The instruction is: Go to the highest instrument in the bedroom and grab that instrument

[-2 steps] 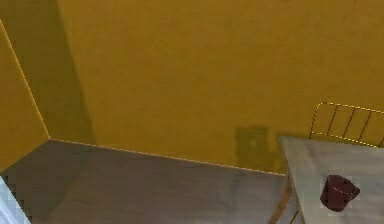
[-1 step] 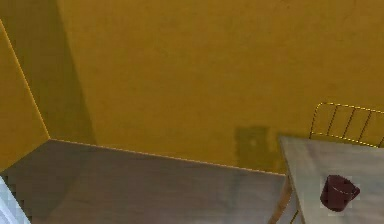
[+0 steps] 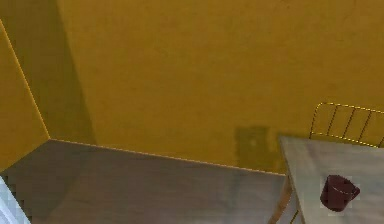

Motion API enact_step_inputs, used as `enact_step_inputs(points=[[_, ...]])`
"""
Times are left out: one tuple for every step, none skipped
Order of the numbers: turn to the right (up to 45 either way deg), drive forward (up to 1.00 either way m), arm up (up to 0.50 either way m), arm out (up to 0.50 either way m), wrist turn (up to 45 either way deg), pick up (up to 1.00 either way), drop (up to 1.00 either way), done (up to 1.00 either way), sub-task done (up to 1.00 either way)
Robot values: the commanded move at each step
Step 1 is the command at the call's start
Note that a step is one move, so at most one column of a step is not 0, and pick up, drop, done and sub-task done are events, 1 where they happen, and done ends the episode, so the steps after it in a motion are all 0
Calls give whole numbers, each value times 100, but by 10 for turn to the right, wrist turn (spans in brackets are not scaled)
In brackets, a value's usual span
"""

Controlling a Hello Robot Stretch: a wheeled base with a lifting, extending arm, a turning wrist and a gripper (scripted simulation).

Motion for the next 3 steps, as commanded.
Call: enact_step_inputs(points=[[0,0,0,0,450,0,0,0,0],[0,0,0,0,330,0,0,0,0],[0,0,-26,0,0,0,0,0,0]])
